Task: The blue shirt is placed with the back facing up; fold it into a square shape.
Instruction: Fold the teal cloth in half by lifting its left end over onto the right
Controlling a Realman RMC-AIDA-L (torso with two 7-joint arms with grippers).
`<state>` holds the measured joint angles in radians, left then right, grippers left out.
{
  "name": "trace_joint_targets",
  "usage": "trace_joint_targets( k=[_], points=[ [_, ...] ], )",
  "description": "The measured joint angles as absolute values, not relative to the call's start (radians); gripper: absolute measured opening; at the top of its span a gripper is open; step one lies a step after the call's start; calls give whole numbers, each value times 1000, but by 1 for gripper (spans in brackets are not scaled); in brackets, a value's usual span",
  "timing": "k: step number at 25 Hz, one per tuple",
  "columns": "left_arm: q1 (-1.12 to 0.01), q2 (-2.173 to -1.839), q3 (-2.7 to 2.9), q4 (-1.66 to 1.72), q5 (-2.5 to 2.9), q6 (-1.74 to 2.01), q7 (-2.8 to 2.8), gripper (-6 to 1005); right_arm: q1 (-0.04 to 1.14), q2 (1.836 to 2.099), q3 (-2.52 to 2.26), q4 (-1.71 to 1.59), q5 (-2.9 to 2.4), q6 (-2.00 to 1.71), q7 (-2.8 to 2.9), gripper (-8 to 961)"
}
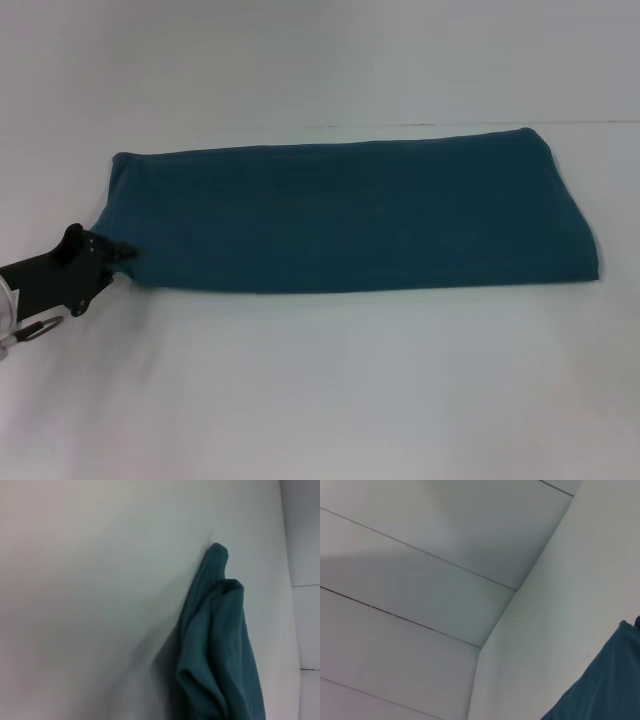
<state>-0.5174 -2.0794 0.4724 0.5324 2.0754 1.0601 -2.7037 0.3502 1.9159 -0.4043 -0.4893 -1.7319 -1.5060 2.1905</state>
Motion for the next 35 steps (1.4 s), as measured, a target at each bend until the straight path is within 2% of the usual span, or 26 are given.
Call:
trace_joint_targets(
  k=[6, 11, 23, 35],
  points=[
    [-512, -2076, 465, 563, 2068, 1081, -2646, 66, 349, 1916, -404, -481, -1734, -1500, 2190, 675],
    [-486, -2064, 464, 605, 2072, 1102, -2608, 24, 347, 1916, -402, -478, -1732, -1497, 2191, 675],
    [-441, -2025, 346, 678, 2168, 1106, -2609, 28, 344, 1927, -404, -475, -1737, -1481, 2191, 674],
    [-494, -2022, 340, 680, 2065, 1255, -2503, 31, 355, 1930, -413, -475, -1751, -1470, 2181, 674]
  ],
)
